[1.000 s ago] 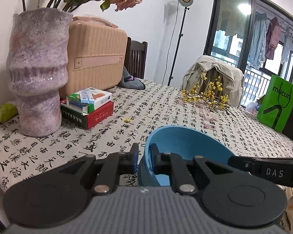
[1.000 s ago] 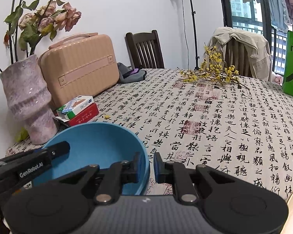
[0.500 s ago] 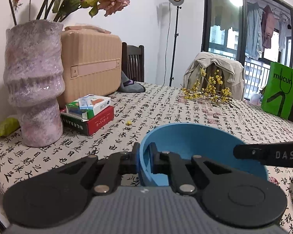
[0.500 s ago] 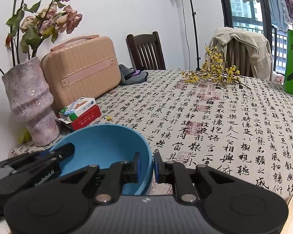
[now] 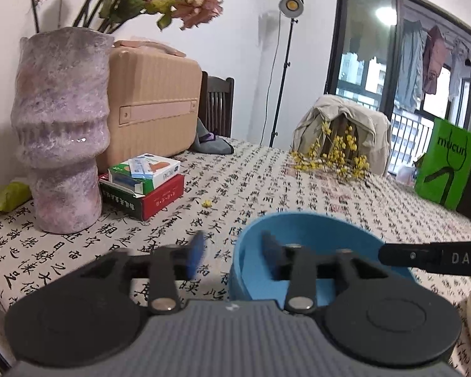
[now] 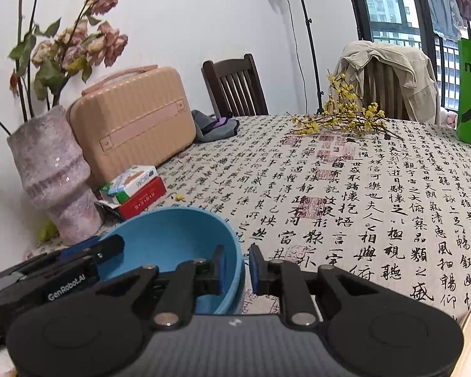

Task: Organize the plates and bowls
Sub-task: 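Lower the blue bowl onto the table and open both grippers, then withdraw both open grippers from the placed blue bowl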

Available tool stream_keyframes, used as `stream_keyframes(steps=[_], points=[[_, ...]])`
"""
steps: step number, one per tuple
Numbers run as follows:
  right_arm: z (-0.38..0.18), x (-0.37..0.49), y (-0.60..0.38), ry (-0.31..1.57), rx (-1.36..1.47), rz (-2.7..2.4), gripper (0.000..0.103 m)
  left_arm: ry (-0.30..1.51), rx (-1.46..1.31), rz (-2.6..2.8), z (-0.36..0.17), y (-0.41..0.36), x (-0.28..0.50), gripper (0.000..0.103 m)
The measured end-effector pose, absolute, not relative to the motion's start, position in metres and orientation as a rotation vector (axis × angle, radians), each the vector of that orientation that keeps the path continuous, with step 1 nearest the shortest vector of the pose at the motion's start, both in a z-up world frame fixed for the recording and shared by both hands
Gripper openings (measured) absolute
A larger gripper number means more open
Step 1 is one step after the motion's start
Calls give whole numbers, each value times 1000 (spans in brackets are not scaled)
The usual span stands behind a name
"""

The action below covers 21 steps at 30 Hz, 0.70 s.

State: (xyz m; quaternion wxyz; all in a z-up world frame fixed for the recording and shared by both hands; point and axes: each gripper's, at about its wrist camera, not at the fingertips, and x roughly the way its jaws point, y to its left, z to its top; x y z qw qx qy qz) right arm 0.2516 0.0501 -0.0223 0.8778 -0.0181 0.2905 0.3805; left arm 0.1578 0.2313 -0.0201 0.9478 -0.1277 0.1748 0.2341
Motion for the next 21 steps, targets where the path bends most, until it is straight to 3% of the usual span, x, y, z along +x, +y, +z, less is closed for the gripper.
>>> stream_keyframes(steps=[1, 2, 7, 8, 9, 13, 21], points=[[-21, 252, 48, 604, -26, 797, 26, 349, -262, 476, -18, 232, 157, 51], [-20, 252, 45, 600, -17, 799, 37, 344, -263, 477, -16, 232, 155, 53], [-15, 248, 34, 554, 4, 807, 68, 293, -262, 467, -8, 232, 145, 83], [-15, 247, 31, 545, 8, 811, 79, 277, -255, 460, -6, 231, 141, 87], [-14, 245, 28, 532, 12, 818, 90, 258, -248, 451, -4, 229, 137, 99], [-11, 235, 14, 471, 4, 829, 103, 178, -198, 419, 4, 218, 122, 103], [-9, 222, -21, 387, -16, 771, 103, 99, -165, 342, 15, 198, 107, 103]])
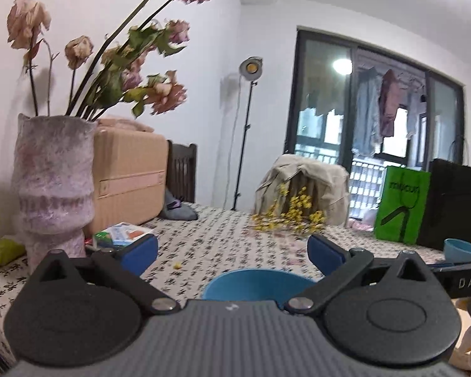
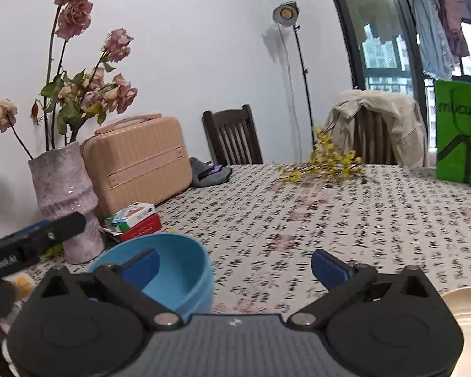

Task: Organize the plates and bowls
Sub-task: 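Withdraw both open grippers from the placed blue bowl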

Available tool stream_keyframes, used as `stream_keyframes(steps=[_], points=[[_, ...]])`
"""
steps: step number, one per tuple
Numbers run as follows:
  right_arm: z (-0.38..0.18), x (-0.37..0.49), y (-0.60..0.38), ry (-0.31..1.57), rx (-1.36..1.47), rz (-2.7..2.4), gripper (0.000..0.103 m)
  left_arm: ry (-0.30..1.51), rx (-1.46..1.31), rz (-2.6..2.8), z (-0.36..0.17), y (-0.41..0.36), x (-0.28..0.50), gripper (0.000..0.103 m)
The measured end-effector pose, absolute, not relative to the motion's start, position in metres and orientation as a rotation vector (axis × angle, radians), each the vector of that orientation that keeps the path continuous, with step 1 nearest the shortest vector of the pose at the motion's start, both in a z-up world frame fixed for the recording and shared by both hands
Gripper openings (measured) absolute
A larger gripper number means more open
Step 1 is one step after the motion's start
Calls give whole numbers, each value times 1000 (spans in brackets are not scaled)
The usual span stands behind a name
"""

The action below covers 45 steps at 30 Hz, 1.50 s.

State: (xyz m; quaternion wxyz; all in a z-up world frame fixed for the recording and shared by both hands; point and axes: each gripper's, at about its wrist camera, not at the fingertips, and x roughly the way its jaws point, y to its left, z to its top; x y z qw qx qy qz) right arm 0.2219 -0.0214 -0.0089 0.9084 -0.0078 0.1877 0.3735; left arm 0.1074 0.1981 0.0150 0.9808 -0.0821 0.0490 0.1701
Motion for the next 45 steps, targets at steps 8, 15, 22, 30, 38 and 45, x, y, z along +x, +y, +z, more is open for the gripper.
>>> stream_keyframes(steps=[8, 15, 22, 30, 38, 45], points=[[-5, 225, -63, 343, 0, 684, 103, 82, -147, 280, 20, 174, 114, 103], [1, 231, -94, 318, 19, 627, 103, 86, -151, 227, 23, 154, 130, 103], [5, 239, -124, 305, 43, 569, 103, 101, -157, 184, 28, 138, 146, 103], [8, 256, -155, 294, 62, 506, 103, 121, -168, 130, 33, 121, 175, 103], [5, 279, -180, 308, 66, 445, 103, 150, -196, 96, 35, 101, 209, 103], [6, 292, -208, 295, 94, 410, 103, 172, -207, 57, 40, 80, 237, 103]])
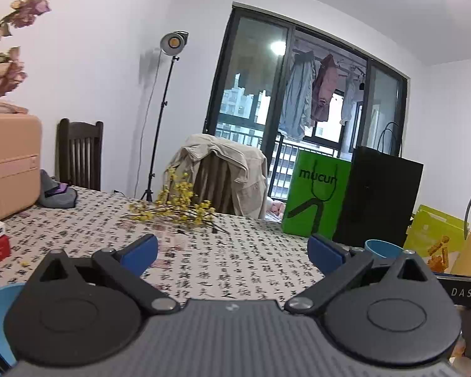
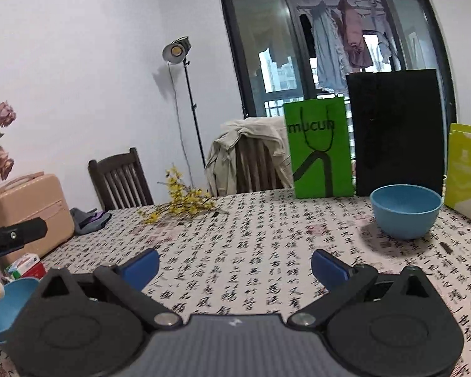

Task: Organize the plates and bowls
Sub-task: 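Withdraw both open grippers from the placed blue bowl, then move both open grippers toward the blue bowl beside the green mucun bag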

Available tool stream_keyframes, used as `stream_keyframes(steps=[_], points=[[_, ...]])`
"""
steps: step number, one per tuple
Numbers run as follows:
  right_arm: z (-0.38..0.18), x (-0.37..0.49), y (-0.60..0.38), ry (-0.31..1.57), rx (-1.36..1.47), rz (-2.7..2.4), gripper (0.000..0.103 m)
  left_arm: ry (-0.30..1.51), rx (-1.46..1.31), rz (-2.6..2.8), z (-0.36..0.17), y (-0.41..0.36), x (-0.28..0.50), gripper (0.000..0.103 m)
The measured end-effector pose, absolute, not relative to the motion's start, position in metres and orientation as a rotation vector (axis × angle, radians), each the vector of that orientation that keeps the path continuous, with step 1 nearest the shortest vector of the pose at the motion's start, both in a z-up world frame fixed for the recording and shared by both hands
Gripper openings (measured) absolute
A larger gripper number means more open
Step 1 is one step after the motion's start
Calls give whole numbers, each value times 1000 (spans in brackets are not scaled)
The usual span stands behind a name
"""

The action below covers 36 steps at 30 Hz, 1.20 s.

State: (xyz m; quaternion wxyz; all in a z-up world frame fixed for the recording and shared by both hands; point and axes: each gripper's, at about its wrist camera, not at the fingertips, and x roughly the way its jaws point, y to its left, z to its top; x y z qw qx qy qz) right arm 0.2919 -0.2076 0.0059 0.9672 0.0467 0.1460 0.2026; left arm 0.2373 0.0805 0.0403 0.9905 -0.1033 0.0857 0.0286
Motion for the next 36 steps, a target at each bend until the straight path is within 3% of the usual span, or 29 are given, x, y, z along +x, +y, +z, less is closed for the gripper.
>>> stream_keyframes(steps=[20, 36], points=[[13, 324, -270, 308, 44, 275, 103, 216, -206, -65, 55, 12, 300, 103], [37, 341, -311, 298, 13, 187, 103, 397, -255, -158, 65, -29, 358, 103]])
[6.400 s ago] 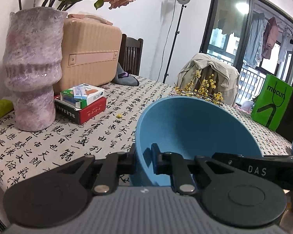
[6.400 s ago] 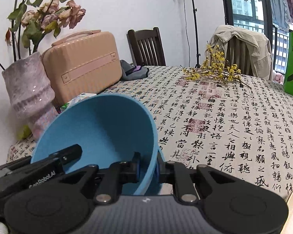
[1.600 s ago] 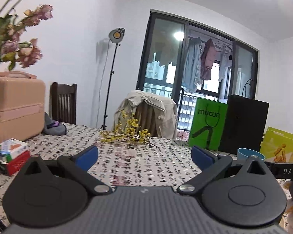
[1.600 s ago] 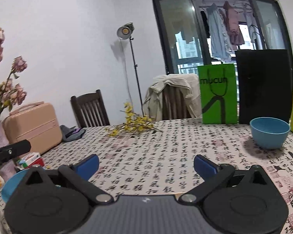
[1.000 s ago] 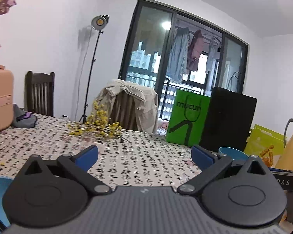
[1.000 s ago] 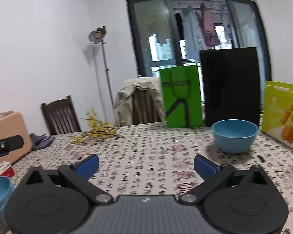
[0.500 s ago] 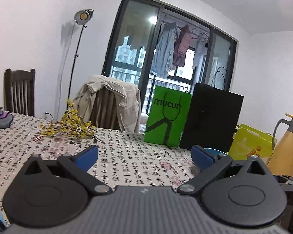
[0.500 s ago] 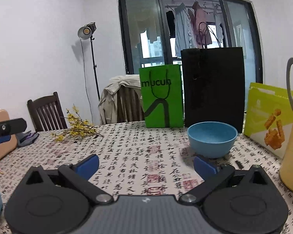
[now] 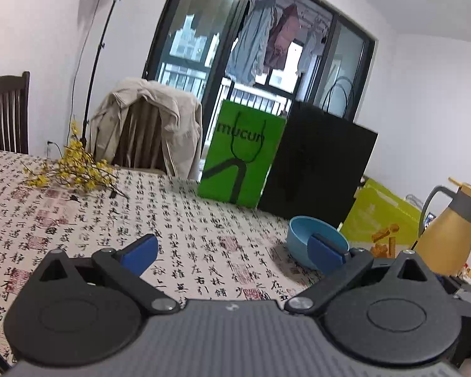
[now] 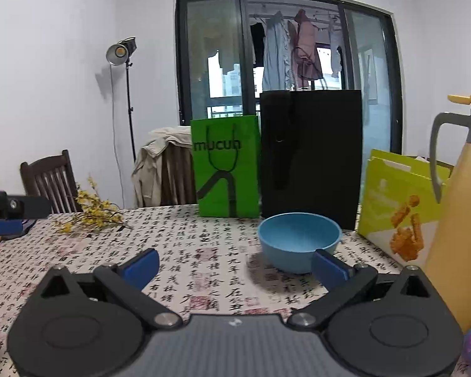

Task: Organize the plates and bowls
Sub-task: 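Move both open grippers toward the blue bowl beside the green mucun bag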

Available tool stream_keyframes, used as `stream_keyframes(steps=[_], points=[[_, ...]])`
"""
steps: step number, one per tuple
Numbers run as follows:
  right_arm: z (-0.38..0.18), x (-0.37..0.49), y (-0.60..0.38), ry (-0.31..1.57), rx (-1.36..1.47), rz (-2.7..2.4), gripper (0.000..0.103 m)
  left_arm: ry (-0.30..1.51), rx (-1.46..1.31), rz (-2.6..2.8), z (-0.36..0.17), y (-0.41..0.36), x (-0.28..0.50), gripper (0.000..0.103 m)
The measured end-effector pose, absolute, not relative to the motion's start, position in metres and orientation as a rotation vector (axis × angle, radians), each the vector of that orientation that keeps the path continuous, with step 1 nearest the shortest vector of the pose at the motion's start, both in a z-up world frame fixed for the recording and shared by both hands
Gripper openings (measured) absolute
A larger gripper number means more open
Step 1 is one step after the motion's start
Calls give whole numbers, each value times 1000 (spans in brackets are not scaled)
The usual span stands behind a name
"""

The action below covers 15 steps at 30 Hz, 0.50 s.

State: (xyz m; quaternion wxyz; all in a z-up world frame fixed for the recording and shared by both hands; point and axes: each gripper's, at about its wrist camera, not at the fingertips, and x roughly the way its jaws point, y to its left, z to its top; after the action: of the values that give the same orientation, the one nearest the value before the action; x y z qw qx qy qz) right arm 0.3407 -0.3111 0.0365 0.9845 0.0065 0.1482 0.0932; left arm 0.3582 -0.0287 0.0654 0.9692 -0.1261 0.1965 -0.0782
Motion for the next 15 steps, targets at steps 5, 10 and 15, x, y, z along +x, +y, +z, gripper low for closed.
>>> stream_keyframes(steps=[5, 10, 15], points=[[45, 346, -325, 300, 12, 172, 103, 451, -252, -160, 64, -43, 379, 103], [50, 355, -338, 290, 8, 116, 103, 504, -244, -162, 63, -64, 402, 103], [53, 371, -353, 309, 15, 88, 103, 526, -235, -147, 67, -83, 421, 103]])
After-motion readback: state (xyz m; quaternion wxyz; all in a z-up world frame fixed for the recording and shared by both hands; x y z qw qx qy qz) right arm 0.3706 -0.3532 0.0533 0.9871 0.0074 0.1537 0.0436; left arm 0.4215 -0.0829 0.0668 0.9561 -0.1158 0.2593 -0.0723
